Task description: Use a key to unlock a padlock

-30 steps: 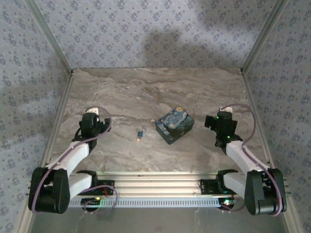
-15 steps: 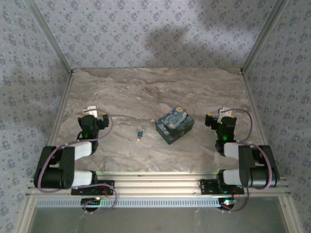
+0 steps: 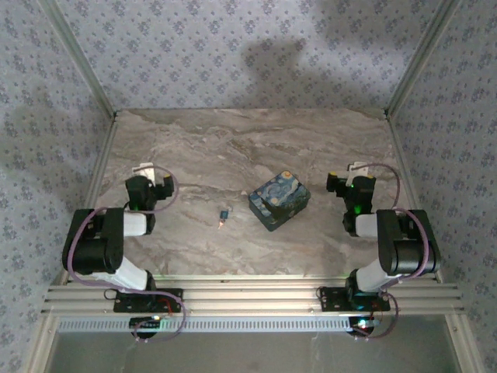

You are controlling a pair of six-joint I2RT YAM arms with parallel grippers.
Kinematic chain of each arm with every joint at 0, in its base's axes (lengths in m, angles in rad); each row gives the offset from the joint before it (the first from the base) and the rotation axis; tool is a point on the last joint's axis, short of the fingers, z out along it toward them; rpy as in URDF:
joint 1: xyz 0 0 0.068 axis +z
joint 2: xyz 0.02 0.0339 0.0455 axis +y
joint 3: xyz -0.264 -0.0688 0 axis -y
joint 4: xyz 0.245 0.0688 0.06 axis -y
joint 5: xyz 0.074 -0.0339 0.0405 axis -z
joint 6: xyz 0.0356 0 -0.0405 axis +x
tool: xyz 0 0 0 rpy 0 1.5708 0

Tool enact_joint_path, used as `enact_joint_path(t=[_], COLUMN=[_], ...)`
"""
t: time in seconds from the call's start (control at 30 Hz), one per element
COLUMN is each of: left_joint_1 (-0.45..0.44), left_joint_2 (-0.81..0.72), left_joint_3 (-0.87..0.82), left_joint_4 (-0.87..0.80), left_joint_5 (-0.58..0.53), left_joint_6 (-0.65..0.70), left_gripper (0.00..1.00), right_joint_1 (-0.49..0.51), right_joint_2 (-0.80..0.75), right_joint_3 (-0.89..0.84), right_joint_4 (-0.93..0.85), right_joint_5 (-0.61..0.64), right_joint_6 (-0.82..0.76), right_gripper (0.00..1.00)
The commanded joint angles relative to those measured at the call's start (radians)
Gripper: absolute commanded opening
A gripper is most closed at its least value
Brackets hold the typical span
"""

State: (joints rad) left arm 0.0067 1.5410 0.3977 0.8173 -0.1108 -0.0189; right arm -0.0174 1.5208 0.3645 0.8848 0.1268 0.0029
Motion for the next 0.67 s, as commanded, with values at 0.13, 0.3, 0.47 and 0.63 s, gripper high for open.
enact_joint_path(t=[0.13,0.3,0.47,0.63], left_joint_1=[0.001,0.0,0.001,0.0], left_joint_2=[-0.007,-0.007,-0.007,-0.007], left_joint_3=[0.013,0.013,0.013,0.013], left_joint_4=[0.0,0.0,0.0,0.0], left_joint_5=[0.034,0.034,0.034,0.035], left_joint_6=[-0.006,-0.007,-0.007,-0.007], left_gripper=[0.98,0.98,0.98,0.98], right_joint_1=[0.002,0.007,0.008,0.007], right_joint_2=[0.003,0.003,0.007,0.004], right_joint_3=[0.006,0.008,0.011,0.009], right_joint_4=[-0.028,-0.027,-0.035,-0.032], right_joint_5=[0.025,0.03,0.025,0.022], right_joint_6=[-0.003,-0.006,-0.009,-0.008], right_gripper=[1.0,1.0,1.0,1.0])
